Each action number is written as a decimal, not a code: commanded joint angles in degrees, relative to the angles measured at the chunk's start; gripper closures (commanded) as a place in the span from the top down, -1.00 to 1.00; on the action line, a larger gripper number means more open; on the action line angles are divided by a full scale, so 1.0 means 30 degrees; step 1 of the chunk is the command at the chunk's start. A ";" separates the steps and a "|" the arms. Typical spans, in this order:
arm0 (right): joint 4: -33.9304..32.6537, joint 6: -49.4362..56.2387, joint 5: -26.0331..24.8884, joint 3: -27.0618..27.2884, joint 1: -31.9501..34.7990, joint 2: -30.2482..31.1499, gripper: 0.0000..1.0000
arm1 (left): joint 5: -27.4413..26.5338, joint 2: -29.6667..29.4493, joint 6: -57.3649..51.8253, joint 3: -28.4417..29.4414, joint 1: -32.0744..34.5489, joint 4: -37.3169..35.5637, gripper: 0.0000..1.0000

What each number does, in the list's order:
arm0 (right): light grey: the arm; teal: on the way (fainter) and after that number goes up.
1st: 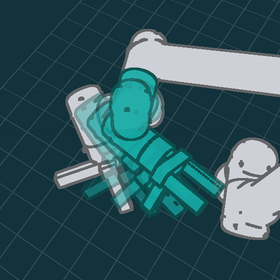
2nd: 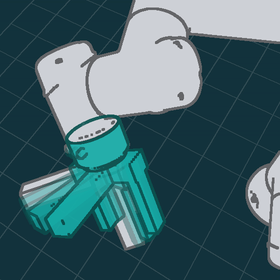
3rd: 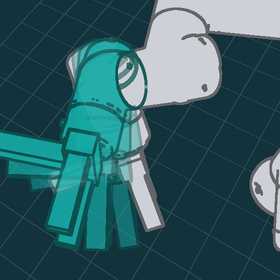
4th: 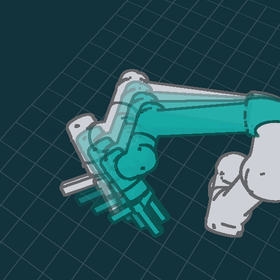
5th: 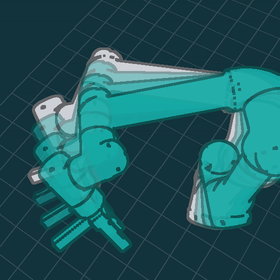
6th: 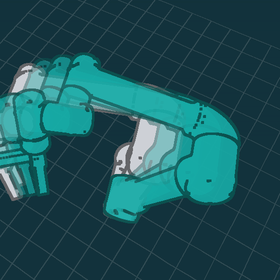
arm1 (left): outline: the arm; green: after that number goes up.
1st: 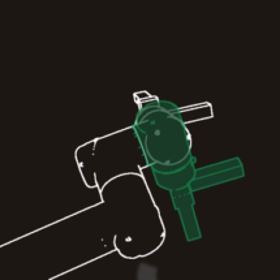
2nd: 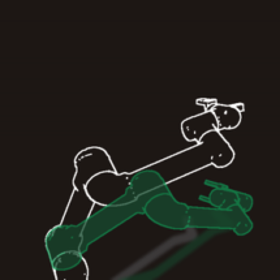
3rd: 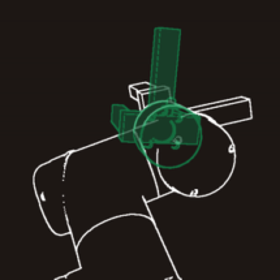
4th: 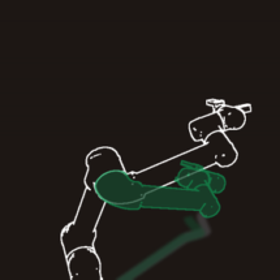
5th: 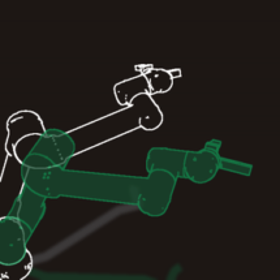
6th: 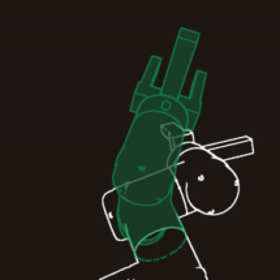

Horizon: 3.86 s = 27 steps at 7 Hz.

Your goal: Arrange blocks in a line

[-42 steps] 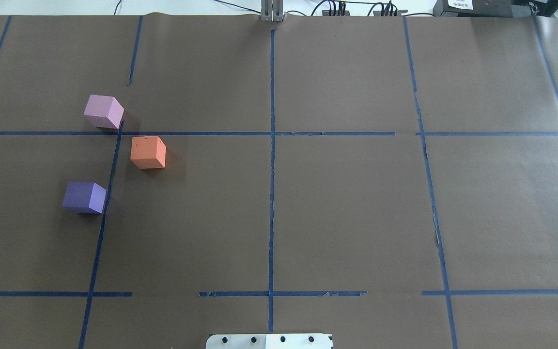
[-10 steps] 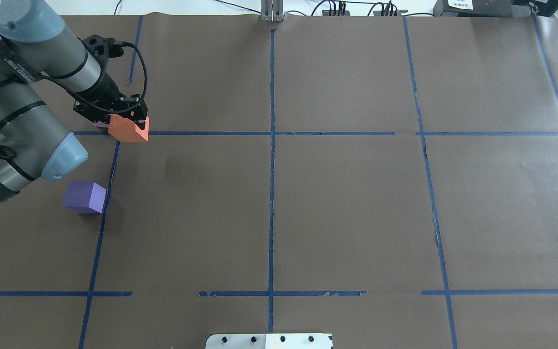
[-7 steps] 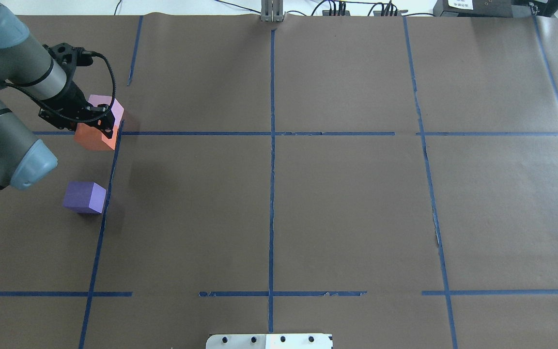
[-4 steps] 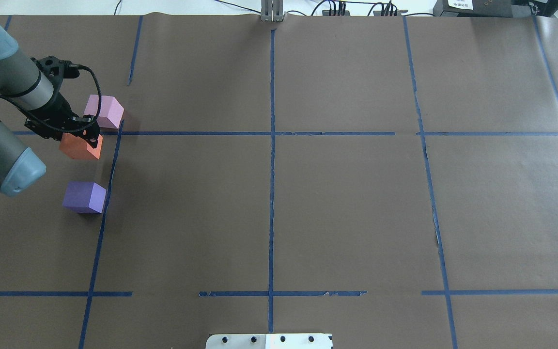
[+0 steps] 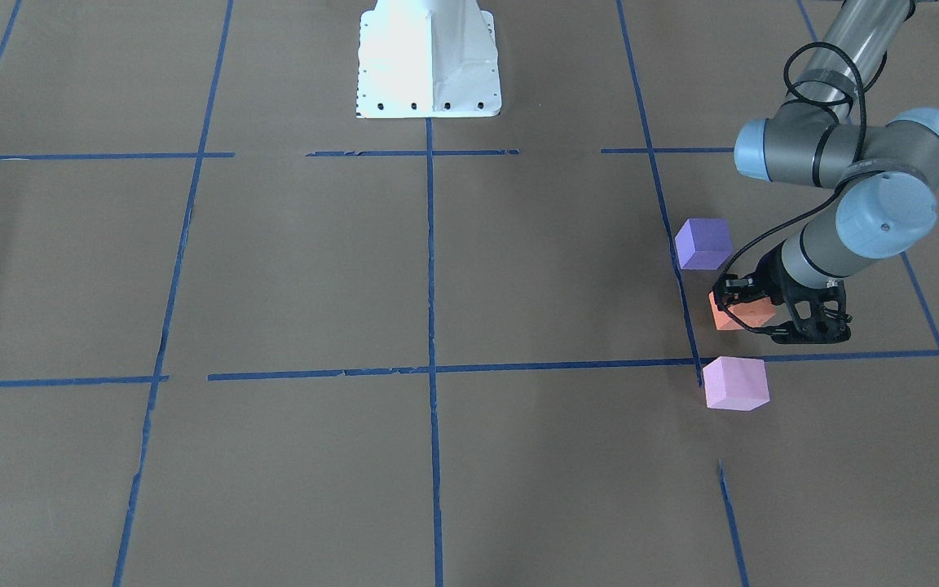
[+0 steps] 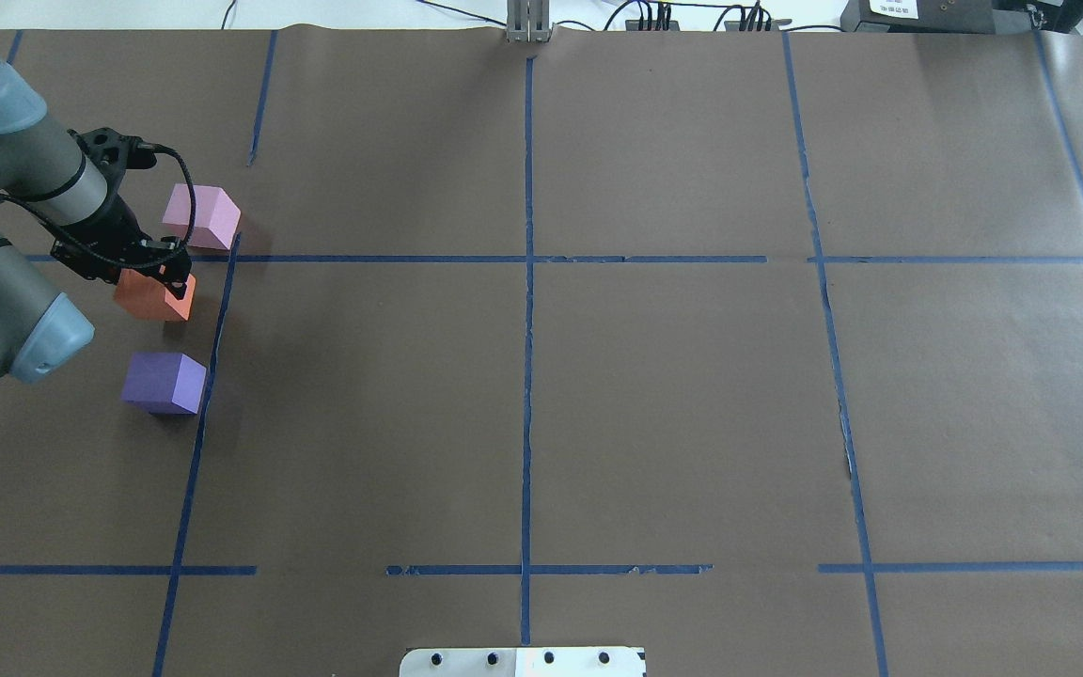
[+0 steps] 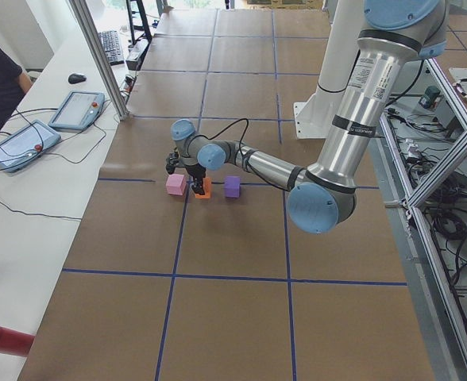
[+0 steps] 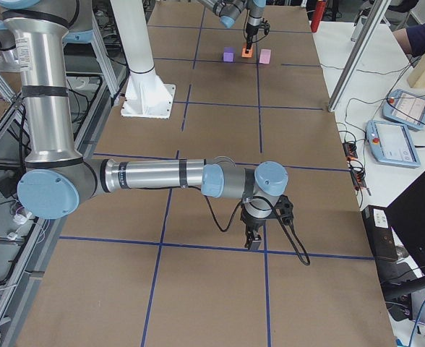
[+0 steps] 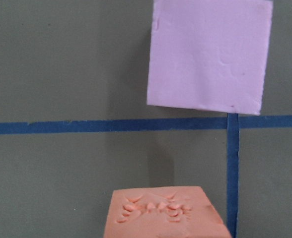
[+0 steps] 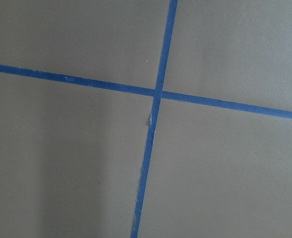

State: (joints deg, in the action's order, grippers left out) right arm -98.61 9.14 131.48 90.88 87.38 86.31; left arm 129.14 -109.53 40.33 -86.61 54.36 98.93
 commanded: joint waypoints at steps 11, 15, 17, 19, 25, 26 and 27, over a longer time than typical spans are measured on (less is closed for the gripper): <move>0.0000 0.0000 0.0000 0.0000 -0.0005 0.0000 1.00 | 0.0780 -0.0640 0.0122 0.1799 -0.0104 0.2090 -0.36; 0.0000 0.0000 0.0000 0.0000 -0.0005 0.0000 1.00 | 0.1279 -0.0640 0.0122 0.1830 -0.0162 0.2238 0.38; 0.0000 0.0000 0.0000 0.0000 -0.0005 0.0000 1.00 | 0.1220 -0.0698 0.0093 0.1801 -0.0163 0.2092 0.98; 0.0000 0.0000 0.0000 0.0000 -0.0005 0.0000 1.00 | 0.0988 -0.0669 0.0180 0.1336 -0.0104 0.1946 1.00; 0.0000 0.0000 0.0000 0.0000 -0.0005 0.0000 1.00 | 0.0956 0.0496 -0.0171 -0.3938 0.4686 -0.1630 1.00; 0.0000 0.0000 0.0000 0.0000 -0.0005 0.0000 1.00 | 0.0985 0.1924 -0.0142 -0.4318 0.4904 -0.1397 1.00; 0.0000 0.0000 0.0000 0.0000 -0.0005 0.0000 1.00 | 0.1160 0.3214 -0.0113 -0.4496 0.5399 -0.0408 1.00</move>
State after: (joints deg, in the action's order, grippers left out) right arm -98.61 9.14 131.48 90.88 87.37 86.31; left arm 132.19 -104.29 39.91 -99.18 68.65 95.28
